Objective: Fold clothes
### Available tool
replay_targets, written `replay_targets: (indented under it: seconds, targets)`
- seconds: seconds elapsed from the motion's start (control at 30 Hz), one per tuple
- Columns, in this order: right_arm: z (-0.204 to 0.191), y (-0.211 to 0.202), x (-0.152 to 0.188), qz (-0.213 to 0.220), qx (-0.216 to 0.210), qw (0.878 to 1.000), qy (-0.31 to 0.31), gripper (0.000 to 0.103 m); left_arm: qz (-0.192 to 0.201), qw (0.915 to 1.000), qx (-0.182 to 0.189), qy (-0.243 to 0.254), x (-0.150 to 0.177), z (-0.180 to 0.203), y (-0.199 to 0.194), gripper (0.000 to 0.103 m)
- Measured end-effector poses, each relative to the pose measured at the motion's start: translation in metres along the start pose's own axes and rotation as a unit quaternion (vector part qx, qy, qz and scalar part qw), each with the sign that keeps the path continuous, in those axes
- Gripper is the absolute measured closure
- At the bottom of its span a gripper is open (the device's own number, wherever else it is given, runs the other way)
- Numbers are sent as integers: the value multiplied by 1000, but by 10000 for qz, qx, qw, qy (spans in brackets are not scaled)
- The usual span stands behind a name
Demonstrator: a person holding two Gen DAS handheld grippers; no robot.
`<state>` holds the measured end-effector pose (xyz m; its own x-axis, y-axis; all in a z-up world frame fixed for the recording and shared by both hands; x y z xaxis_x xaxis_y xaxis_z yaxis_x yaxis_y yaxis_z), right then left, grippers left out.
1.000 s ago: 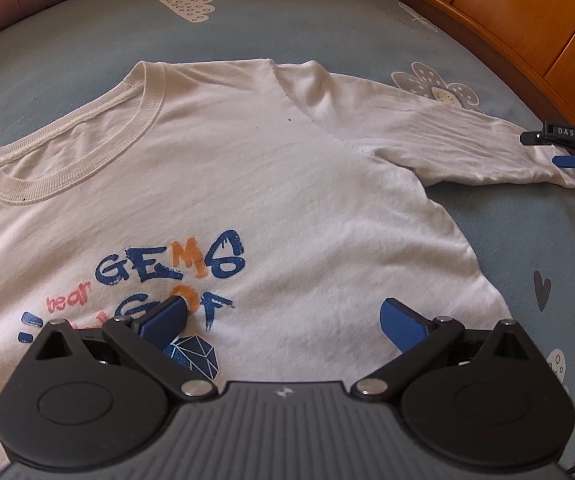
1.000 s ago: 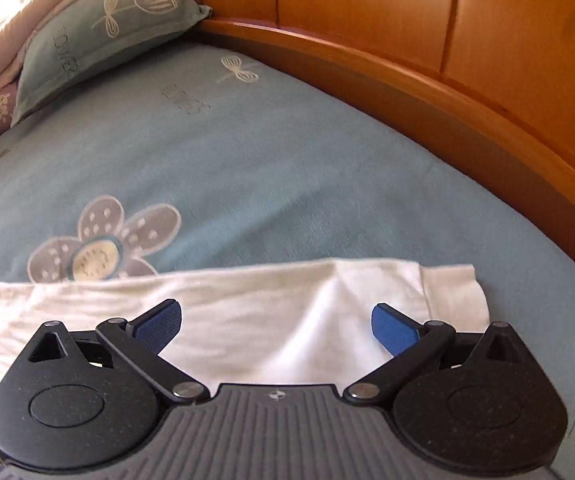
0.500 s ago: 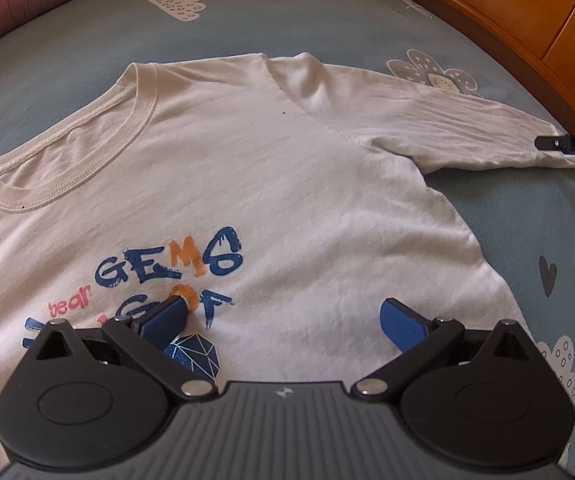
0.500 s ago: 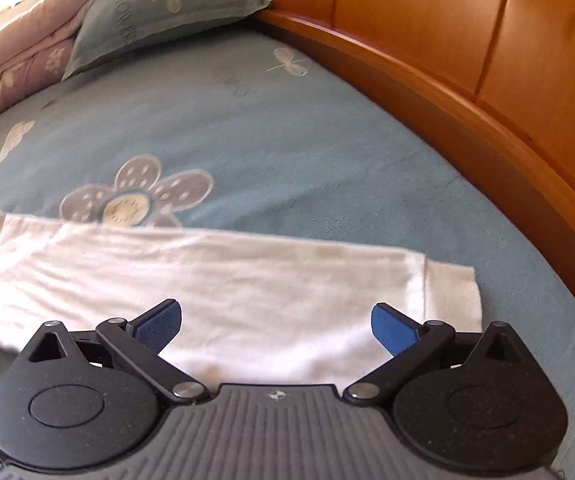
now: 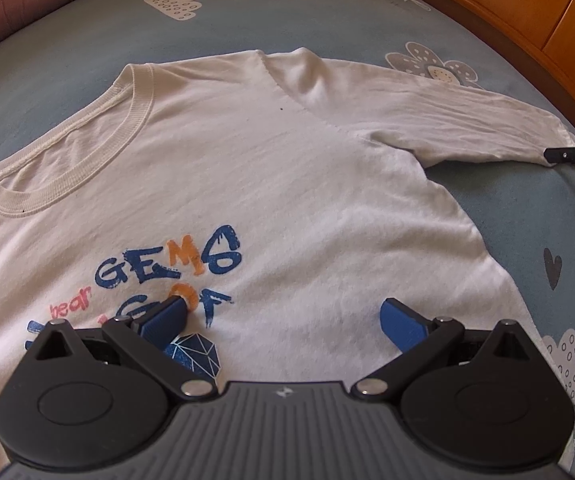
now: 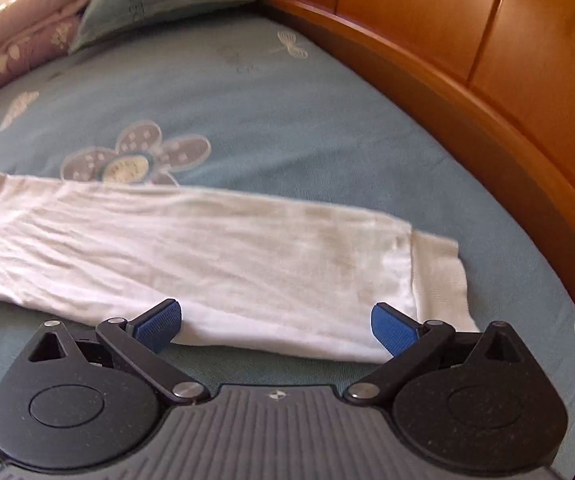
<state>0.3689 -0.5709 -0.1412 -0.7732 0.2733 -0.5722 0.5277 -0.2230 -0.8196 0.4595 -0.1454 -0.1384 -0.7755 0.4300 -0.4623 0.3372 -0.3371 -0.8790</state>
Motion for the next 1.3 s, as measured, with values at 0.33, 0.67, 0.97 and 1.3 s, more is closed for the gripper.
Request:
replay_targets:
  seconds: [0.33, 0.67, 0.97, 1.3]
  targets:
    - [-96, -35, -20, 617, -669, 9950, -406, 0, 408, 9984, -84, -375, -2, -18, -35, 1]
    - [-274, -29, 8, 748, -1817, 9352, -2946, 0, 223, 9984, -362, -373, 44, -43, -56, 1]
    - [-234, -54, 15, 617, -1233, 9492, -2828, 0, 165, 9971, -481, -565, 89, -57, -89, 1]
    - [-304, -82, 89, -121, -2494, 9084, -3354, 0, -512, 9902, -74, -1300, 163, -46, -100, 1]
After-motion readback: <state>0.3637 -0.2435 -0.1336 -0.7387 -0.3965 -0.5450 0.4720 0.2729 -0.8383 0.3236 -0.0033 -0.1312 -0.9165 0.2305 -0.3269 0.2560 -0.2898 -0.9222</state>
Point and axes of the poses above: each gripper's, at about its wrist camera, not at the fingertips, and y roughly the way its jaws point, z to its right, x to its underside, the point moved 5 cm from there along y, roughly the way its jaws point, and after that the axes turned 2 degrees about z, right-handed, at the moved point
